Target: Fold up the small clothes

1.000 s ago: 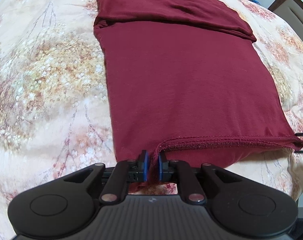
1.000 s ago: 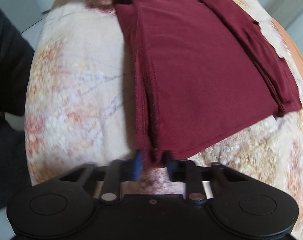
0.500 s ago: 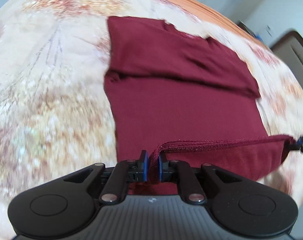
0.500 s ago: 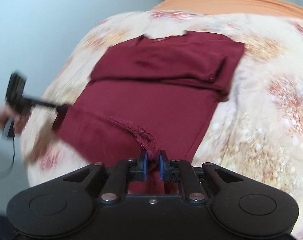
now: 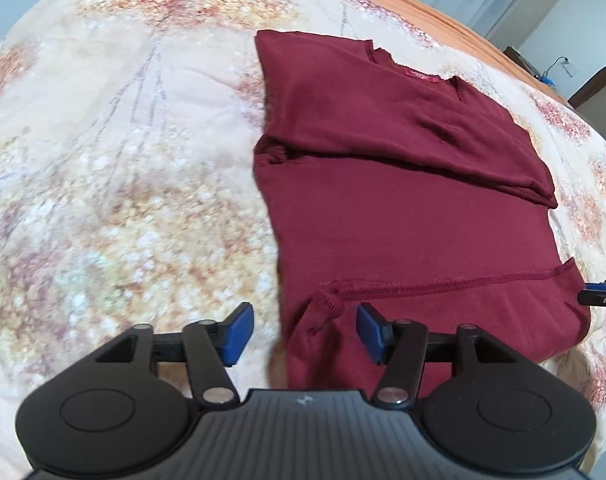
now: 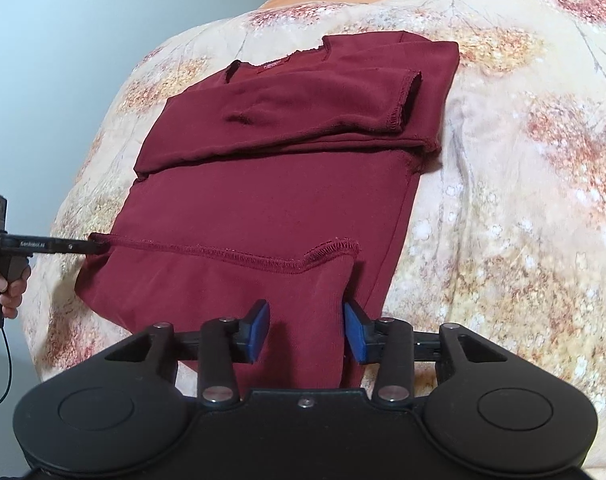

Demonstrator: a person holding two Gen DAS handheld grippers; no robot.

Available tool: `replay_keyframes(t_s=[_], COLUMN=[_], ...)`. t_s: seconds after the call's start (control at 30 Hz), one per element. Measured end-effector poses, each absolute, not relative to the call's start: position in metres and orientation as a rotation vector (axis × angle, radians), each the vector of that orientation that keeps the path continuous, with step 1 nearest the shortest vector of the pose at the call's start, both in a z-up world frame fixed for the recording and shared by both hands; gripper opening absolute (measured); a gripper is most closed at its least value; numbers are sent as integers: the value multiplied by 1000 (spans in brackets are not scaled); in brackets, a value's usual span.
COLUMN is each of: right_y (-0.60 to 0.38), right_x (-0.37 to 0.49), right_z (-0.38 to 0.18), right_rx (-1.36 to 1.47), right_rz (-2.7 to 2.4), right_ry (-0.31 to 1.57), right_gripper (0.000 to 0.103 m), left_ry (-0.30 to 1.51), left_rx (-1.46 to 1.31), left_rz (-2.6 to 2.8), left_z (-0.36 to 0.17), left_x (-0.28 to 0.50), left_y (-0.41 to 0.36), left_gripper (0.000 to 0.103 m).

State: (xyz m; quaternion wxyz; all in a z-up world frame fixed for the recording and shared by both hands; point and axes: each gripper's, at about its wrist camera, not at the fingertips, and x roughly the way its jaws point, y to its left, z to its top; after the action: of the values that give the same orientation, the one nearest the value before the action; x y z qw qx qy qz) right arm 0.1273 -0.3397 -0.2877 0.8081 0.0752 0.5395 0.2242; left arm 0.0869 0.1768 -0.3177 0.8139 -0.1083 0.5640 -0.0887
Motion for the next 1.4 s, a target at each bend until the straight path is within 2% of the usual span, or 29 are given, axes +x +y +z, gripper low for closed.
replay_keyframes(t_s=[0.57, 0.8, 0.83, 0.9, 0.93, 0.97, 1.13, 1.23, 1.4], right_y=[-341, -338, -338, -337, -337, -336, -357, -377, -368], right_x=[136, 137, 137, 138, 137, 137, 132, 125, 128], right_z=[-292, -294, -295, -294, -294, -293, -283, -279, -297], right_rx=[192, 240, 248, 256, 252, 244, 347, 450, 353], right_rz=[450, 438, 434, 437, 438, 436, 407, 355, 285], right_ry=[1138, 1130, 1130, 1118, 1113, 1105, 1052, 1018, 1110], right_gripper=[47, 47, 45, 33, 15, 5, 4, 4, 6], left_ry=[1207, 1197, 1191, 1186, 1183, 1180, 1139, 1079, 1104], left_rx=[-223, -203, -207, -213, -209, -203, -210, -310, -326], left_rz=[-212, -252, -251, -248, -249, -254, -271, -277, -204], left_z=[-320, -321, -320, -320, -320, -320, -313, -305, -317], left_x=[80, 83, 83, 85, 86, 86, 87, 87, 105], left_y=[172, 164, 163, 163, 162, 161, 159, 164, 159], left_gripper=[61, 42, 39, 34, 23, 15, 11, 11, 11])
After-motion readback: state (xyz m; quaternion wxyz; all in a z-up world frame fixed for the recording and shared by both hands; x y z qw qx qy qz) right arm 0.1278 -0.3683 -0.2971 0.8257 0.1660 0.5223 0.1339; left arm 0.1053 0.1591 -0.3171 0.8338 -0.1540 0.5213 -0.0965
